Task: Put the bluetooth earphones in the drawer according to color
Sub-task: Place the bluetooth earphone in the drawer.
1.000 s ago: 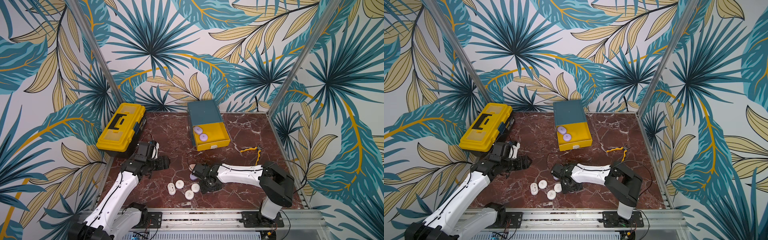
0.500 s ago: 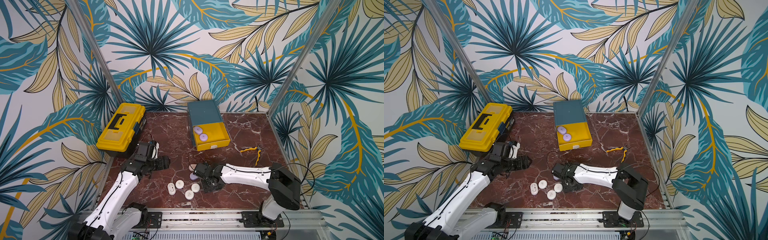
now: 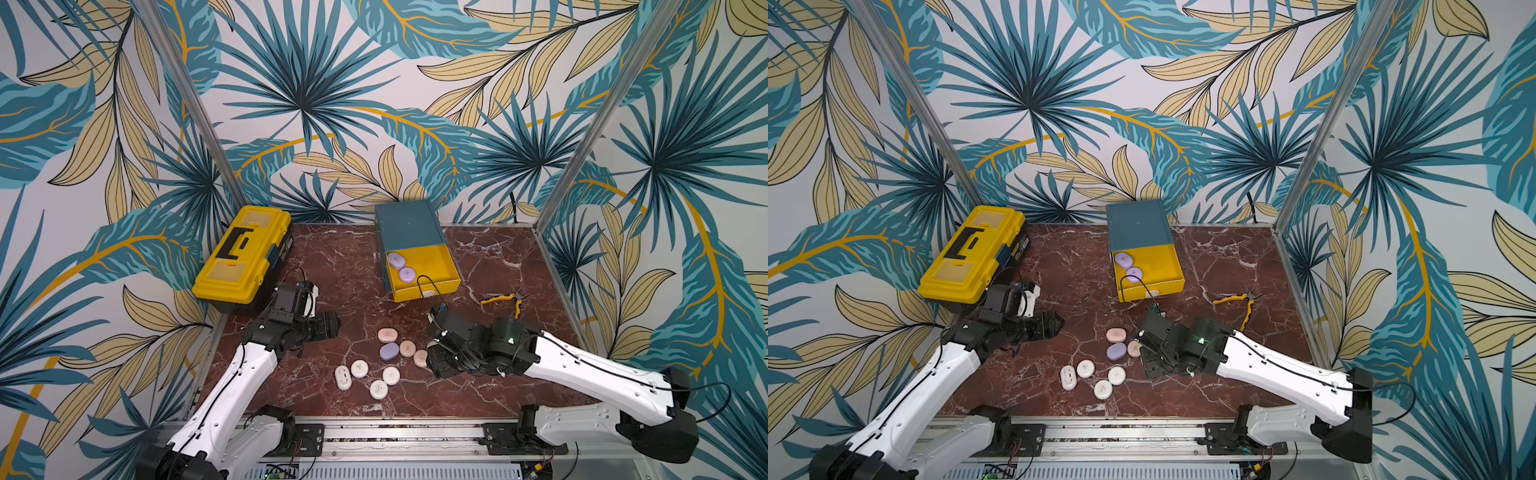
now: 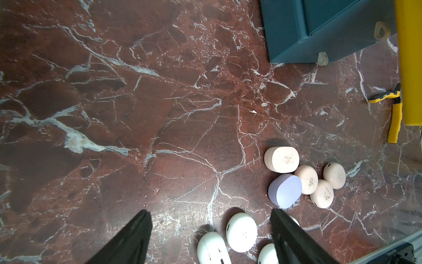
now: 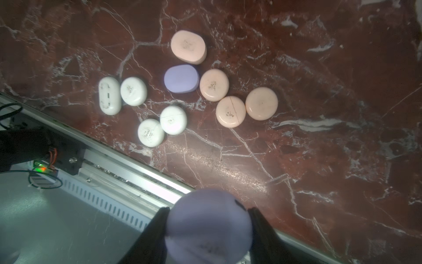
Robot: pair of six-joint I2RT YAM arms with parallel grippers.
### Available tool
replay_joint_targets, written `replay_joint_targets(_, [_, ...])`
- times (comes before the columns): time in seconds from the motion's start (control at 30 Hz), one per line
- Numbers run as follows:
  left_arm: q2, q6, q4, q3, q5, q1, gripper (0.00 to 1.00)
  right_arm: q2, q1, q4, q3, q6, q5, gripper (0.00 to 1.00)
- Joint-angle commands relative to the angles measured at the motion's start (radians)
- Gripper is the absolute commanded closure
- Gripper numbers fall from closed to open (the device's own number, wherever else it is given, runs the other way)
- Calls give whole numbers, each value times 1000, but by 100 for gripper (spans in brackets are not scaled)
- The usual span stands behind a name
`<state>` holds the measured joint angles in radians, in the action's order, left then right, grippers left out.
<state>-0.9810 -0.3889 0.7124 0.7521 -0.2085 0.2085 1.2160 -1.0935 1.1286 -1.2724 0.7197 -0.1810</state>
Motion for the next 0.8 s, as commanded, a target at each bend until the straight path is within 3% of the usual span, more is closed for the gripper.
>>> replay_joint_targets(0.0, [0, 16, -26, -23, -12, -7, 14, 28, 3, 151, -196, -79, -142, 49])
replay_joint_targets(0.2, [0, 18, -23, -20, -15, -6, 14, 177, 105, 174, -449, -207, -204, 48])
replay_joint_targets(0.5, [1, 17, -25, -22, -17, -6, 13, 514, 367, 174, -786, -352, -150, 48])
replay_joint_targets(0.77, [4, 18, -27, -24, -13, -6, 13, 777, 450, 175, -947, -380, -73, 49])
